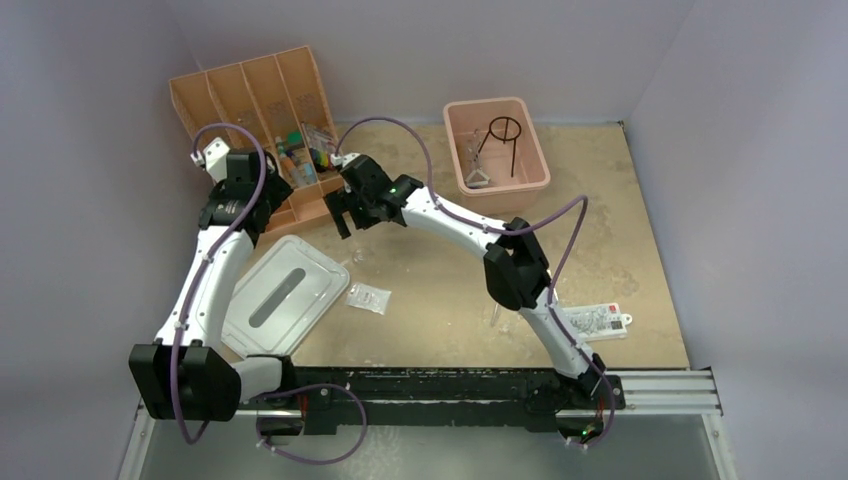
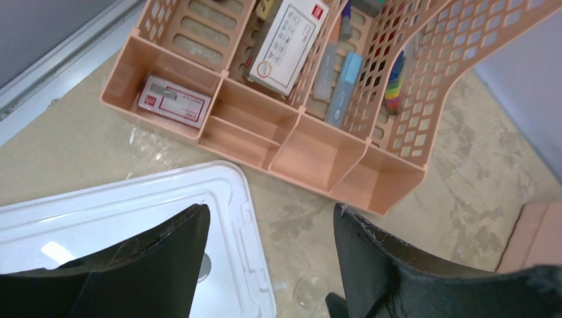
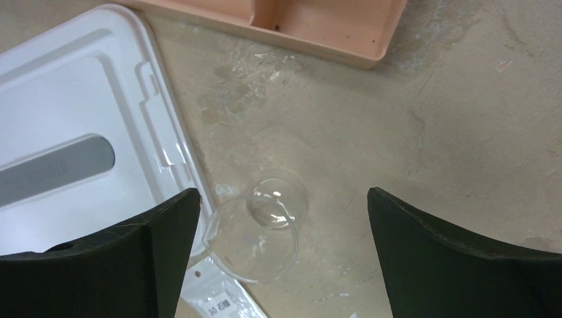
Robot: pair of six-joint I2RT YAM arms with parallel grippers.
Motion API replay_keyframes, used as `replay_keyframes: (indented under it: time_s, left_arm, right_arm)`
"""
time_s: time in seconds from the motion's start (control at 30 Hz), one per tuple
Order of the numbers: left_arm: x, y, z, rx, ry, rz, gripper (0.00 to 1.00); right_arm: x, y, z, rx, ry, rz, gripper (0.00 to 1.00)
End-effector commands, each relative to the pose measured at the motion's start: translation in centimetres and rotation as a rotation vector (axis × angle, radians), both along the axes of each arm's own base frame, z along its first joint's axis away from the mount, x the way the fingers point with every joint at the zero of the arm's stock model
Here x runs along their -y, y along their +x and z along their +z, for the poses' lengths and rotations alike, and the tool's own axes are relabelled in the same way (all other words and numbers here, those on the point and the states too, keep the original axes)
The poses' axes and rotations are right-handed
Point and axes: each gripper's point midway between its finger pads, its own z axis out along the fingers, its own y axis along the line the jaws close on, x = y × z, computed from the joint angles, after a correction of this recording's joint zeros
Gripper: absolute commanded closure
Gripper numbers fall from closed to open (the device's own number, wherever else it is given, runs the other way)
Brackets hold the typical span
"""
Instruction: Organize the chemistry lab equipment
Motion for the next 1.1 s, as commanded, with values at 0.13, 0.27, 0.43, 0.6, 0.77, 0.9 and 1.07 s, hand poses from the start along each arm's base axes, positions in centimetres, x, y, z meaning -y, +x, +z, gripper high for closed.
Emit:
replay_keyframes:
  time_s: [0.13, 0.27, 0.43, 0.6, 0.77, 0.9, 1.07]
  left_arm:
    - [0.9, 0.0, -0.2, 0.018, -0.060, -0.021, 0.33]
    - [1.3, 0.3, -0.3, 0.023, -0.076, -0.035, 0.34]
    - [1.6, 0.8, -0.3, 0.039, -0.092, -0.043, 0.34]
    - [1.9, 1.2, -0.6, 0.052, -0.112, -0.049, 0.35]
    - [2.1, 1.7, -0.9, 0.057, -0.121, -0.052, 0.35]
    - [2.2, 1.9, -1.3, 0.056, -0.126, -0.056, 0.35]
    - [2.4, 2.1, -1.7, 0.055, -0.137, -0.062, 0.35]
  right_arm:
    - [0.1, 0.8, -0.9, 0.006, -0.036, -0.103, 0.04]
    - [0.6, 0.3, -1.8, -0.010, -0.062, -0.097, 0.06]
    - [1.5, -0.7, -2.2, -0.039, -0.103, -0.074, 0.08]
    - [2.2, -2.4, -2.6, -0.076, -0.146, -0.014, 0.07]
    - [3.4, -3.6, -2.1, -0.061, -0.212, 0.001, 0.10]
    - [4.7, -4.0, -1.7, -0.053, -0.265, -0.020, 0.18]
    - [6.5, -4.1, -1.3, -0.040, -0.306, -0.069, 0.22]
